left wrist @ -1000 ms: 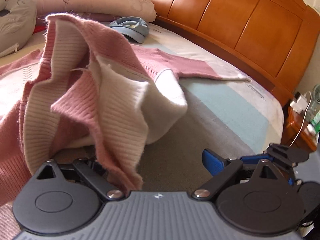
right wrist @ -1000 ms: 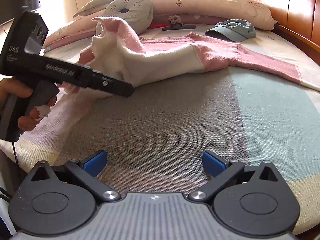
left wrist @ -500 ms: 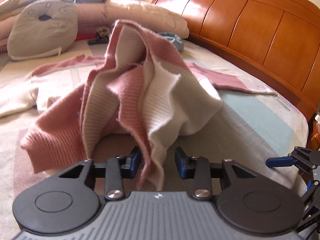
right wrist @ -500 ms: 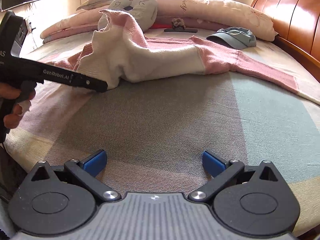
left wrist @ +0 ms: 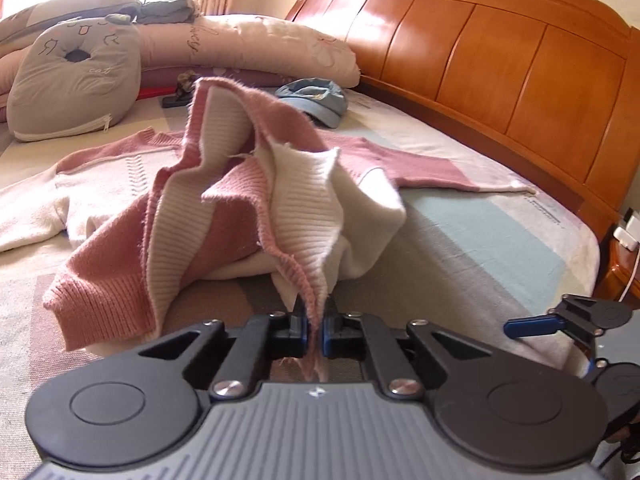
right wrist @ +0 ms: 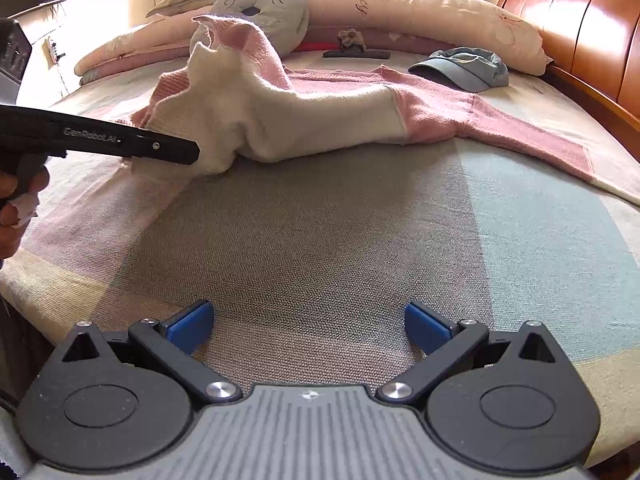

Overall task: Fold clothes
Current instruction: 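Carry the gathered sweater bundle with the left tool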

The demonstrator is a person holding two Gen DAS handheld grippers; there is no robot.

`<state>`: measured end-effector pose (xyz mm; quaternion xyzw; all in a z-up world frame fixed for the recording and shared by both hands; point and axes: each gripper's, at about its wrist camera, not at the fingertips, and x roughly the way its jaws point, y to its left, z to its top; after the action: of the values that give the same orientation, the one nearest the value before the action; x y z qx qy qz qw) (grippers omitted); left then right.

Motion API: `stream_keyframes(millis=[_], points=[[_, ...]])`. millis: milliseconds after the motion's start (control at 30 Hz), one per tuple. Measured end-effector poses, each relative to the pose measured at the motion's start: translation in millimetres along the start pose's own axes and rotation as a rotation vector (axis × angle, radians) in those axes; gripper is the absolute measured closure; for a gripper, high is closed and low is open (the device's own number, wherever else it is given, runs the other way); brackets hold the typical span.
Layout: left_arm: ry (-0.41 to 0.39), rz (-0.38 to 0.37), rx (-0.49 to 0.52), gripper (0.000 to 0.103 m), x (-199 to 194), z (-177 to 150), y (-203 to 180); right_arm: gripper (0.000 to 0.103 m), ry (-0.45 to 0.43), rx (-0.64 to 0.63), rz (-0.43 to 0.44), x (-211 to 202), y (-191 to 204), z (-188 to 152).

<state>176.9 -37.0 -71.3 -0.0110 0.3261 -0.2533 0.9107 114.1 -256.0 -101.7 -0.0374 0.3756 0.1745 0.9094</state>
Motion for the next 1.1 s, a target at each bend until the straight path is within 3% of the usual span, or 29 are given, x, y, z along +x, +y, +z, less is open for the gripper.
stream_keyframes(millis=[133, 367, 500, 800, 1033, 1100], points=[[-0.013, -0.069, -0.005, 0.099, -12.1, 3.7, -10.3, 0.0, 0.008, 0.016, 0.006, -3.1, -0.6, 0.1], [-0.013, -0.232, 0.087, 0.099, -25.6, 15.5, -55.0, 0.0, 0.018, 0.073, 0.045, -11.6, -8.1, -0.1], [-0.028, -0.314, 0.149, 0.099, -21.9, 29.6, -83.3, 0.0, 0.021, 0.108, 0.067, -16.9, -13.6, -1.5], [0.016, -0.432, 0.18, 0.098, -4.9, 39.0, -121.4, 0.0, 0.014, 0.189, 0.068, -22.7, -29.8, -3.7], [0.048, -0.485, 0.162, 0.078, -7.1, 37.9, -124.1, 0.0, 0.013, 0.212, 0.044, -24.8, -39.2, -3.8], [0.047, -0.495, 0.16, 0.067, -10.9, 42.4, -123.2, 0.0, 0.013, 0.221, 0.037, -26.5, -42.6, -4.6]])
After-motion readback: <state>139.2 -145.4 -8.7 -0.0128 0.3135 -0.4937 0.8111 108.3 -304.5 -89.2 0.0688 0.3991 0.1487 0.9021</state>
